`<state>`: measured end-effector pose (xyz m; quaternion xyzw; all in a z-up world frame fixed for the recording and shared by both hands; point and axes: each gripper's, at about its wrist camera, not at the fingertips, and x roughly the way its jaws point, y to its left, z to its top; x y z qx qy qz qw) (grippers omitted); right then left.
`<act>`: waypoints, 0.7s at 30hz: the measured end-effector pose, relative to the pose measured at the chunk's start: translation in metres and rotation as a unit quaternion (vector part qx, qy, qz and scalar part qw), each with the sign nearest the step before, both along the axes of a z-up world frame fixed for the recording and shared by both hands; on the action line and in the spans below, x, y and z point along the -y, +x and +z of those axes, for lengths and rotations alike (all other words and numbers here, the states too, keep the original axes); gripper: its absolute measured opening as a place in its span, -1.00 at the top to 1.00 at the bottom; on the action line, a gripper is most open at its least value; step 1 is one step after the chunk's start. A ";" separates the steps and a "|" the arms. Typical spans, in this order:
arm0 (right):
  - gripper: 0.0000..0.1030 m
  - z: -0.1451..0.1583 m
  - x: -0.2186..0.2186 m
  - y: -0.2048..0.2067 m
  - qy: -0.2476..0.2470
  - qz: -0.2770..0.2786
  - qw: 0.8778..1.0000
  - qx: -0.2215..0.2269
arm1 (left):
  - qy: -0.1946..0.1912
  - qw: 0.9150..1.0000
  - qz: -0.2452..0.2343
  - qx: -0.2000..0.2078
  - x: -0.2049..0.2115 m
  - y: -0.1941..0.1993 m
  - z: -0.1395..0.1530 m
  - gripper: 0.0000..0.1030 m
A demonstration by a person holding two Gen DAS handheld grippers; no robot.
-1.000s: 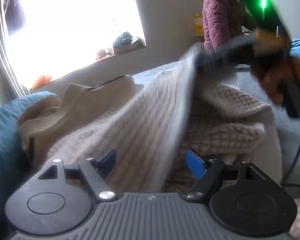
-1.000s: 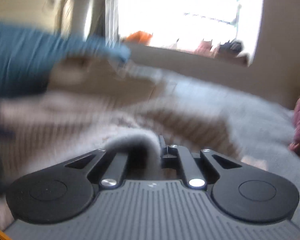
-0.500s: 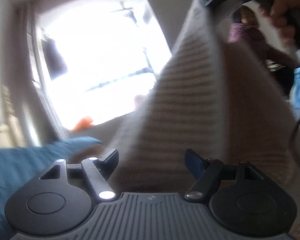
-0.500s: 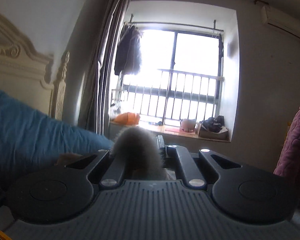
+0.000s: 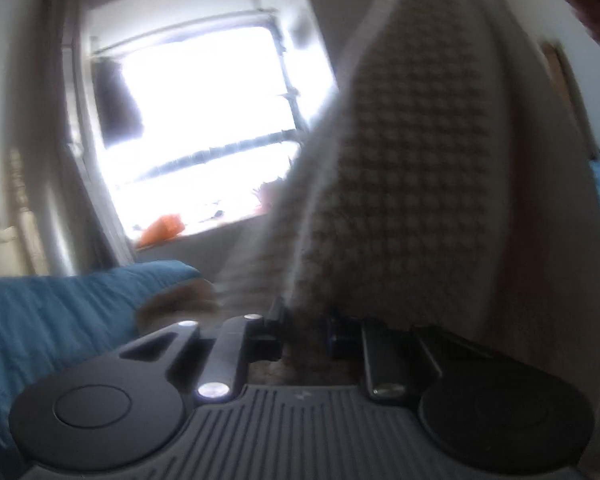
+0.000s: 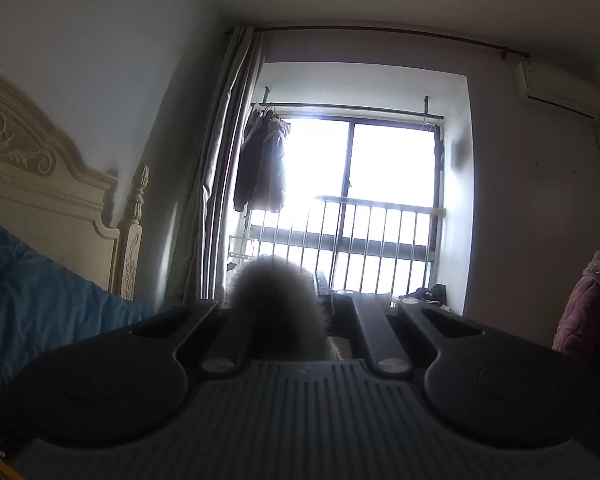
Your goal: Fold clothes
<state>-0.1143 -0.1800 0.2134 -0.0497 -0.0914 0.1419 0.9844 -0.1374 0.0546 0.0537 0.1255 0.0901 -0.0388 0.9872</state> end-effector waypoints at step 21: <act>0.95 0.128 0.114 -0.200 0.011 -0.043 0.974 0.223 | -0.034 0.965 -0.085 0.247 0.045 -0.161 0.255 0.82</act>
